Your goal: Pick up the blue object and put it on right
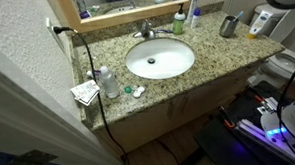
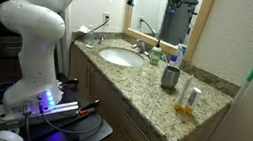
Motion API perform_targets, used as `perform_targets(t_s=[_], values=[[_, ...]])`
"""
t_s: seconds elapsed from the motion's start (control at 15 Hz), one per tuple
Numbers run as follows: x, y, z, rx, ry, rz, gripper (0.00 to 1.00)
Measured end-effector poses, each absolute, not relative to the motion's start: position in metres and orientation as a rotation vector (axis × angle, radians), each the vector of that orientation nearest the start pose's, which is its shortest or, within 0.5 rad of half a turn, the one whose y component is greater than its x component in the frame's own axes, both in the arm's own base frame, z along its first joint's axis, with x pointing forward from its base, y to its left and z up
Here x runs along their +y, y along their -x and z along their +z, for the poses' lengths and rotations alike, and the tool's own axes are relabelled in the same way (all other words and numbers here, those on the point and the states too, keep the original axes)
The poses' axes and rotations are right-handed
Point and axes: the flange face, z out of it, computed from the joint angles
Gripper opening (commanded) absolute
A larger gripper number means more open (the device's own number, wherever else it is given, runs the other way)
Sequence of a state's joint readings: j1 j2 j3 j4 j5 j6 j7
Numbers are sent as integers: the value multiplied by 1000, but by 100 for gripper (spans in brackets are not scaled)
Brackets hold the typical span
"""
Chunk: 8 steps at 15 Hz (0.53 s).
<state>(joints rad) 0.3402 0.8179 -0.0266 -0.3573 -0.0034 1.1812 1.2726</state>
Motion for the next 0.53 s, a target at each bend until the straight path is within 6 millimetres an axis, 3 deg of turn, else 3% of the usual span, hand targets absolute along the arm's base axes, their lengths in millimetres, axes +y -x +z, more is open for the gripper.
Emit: perform_targets(t_s=[0.2,0.33,0.4,0.53], values=[[225,-661,606,1458,2795,-29,19],[212,-666,603,1547,2735,-1,19],[197,-671,602,1610,2687,18,19],[147,-685,602,1740,2579,45,19]])
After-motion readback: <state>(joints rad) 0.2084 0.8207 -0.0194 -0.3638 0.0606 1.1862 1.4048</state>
